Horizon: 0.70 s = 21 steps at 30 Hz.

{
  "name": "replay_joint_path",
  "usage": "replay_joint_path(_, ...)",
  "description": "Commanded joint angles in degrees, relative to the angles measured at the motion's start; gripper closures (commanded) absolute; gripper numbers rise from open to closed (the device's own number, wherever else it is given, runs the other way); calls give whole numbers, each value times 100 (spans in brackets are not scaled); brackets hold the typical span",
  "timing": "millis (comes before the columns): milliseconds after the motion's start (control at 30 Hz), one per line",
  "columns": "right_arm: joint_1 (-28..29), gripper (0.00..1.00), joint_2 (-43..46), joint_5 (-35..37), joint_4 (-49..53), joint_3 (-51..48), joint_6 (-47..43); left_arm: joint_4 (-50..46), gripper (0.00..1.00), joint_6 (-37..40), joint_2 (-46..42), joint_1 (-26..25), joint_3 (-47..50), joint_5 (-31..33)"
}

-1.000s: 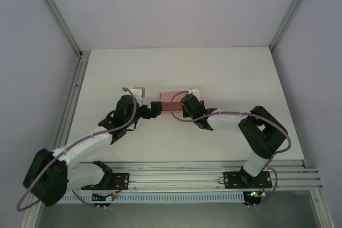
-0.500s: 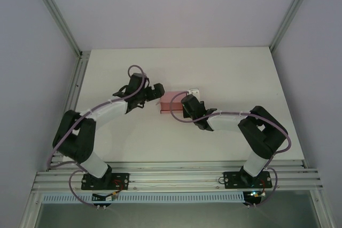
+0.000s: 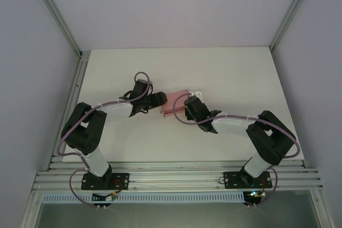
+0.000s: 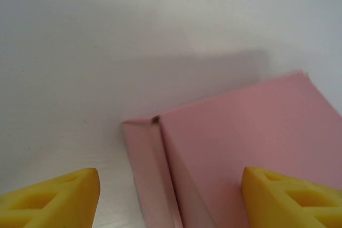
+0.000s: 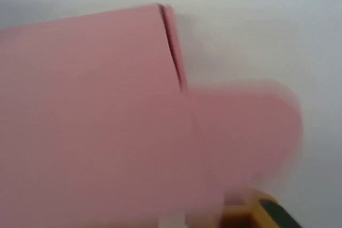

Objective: Assemble paper box

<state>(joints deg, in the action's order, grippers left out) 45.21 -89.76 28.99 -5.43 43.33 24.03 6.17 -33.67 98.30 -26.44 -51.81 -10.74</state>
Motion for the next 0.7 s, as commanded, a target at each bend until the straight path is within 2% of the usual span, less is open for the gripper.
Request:
replay_joint_path(0,50,64,608,-157,455,-151,217,24,33,65,83,-71,281,1)
replay_joint_path(67,55,49,905,-250,821,-226,283,60,34,76,107,-92,378,12)
replay_joint_path(167,52,38,1329,-282,1466,-338,416,237,34,147,123,-167,535,-52)
replay_joint_path(233,53,34,1629,-120,1823,-398,515,278,35,272,133,-207,588,-47)
replay_joint_path(333,-1,14,2030,-219,1609,-538,190,325,39,443,179,-226,601,-26)
replay_joint_path(400,-156,0,2098,-592,1396,-459,-91,367,44,519,272,-230,578,-67)
replay_joint_path(533,-881,0,1692,-1729,1481,108,-138,650,48,522,455,-224,602,-235)
replay_joint_path(667,-1543,0,1100,-2365,1585,674,127,1154,58,423,523,-178,837,-438)
